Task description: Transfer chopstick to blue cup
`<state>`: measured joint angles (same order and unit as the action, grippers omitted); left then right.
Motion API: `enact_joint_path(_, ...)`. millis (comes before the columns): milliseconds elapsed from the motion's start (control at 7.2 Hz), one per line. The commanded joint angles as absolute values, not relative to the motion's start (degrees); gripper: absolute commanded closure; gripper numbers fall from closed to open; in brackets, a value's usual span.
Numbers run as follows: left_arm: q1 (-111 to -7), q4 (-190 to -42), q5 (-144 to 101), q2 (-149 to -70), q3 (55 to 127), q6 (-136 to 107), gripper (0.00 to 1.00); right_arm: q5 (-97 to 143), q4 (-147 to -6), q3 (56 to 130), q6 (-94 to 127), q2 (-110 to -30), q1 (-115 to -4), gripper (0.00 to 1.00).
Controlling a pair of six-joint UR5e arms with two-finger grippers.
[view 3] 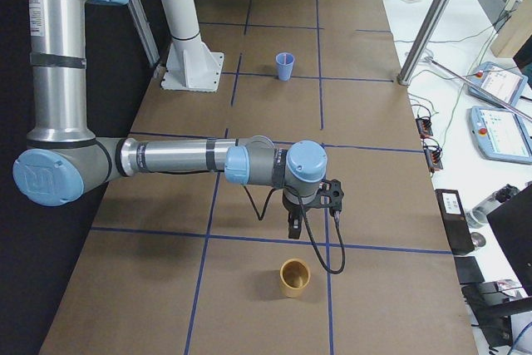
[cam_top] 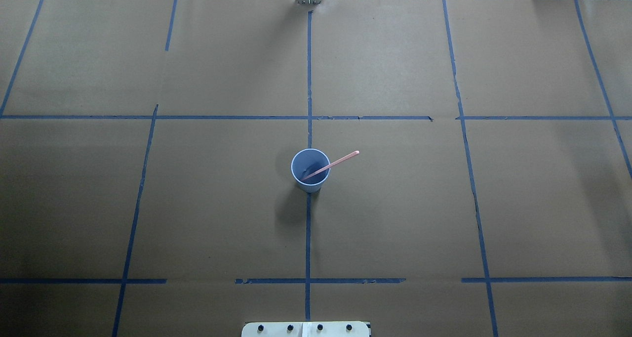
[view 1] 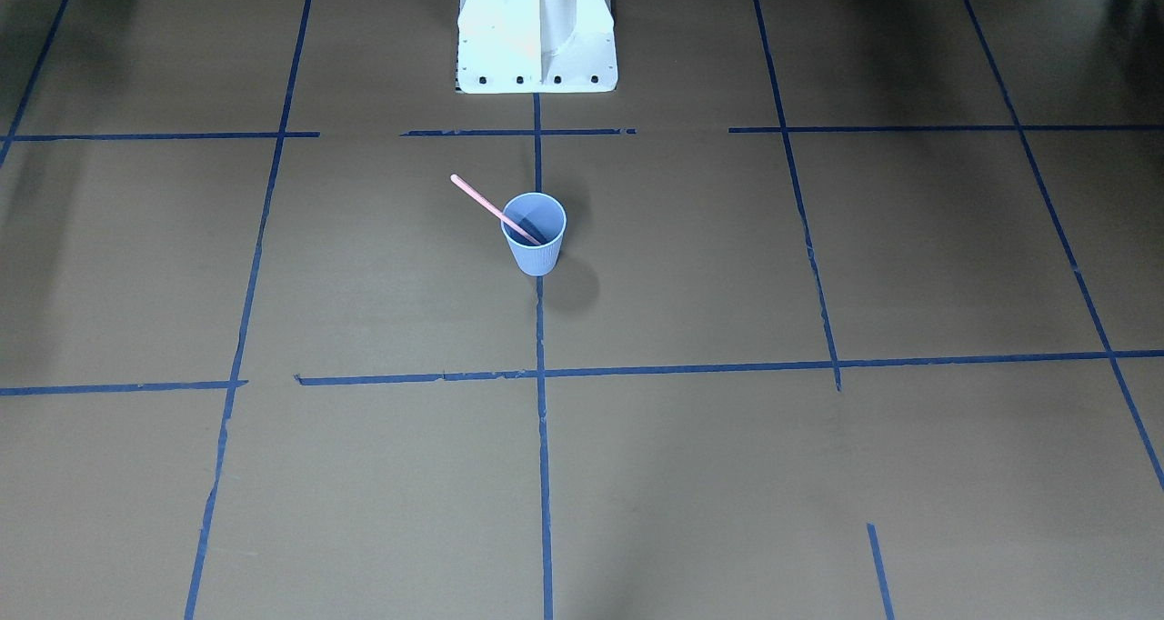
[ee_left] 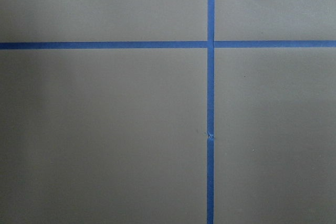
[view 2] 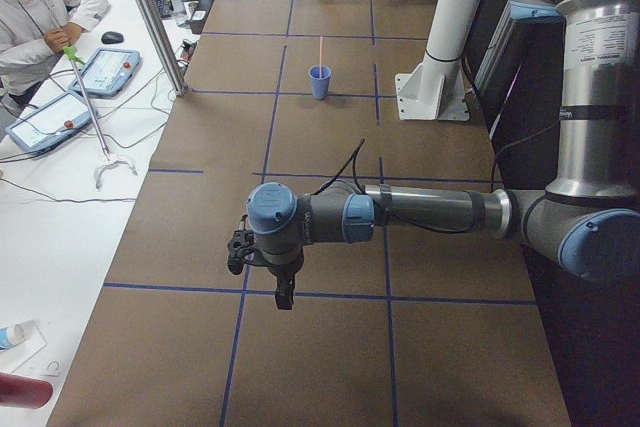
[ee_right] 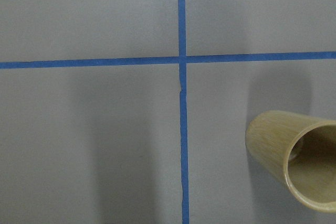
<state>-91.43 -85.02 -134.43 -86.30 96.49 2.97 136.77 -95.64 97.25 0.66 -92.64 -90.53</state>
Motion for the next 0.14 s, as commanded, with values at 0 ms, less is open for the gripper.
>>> enact_joint_path(0,-91.41,-85.08,-134.38,-86.05,96.5,2.99,0.0,136.76,-95.63,97.29,0.7,-92.64,-90.53,0.0)
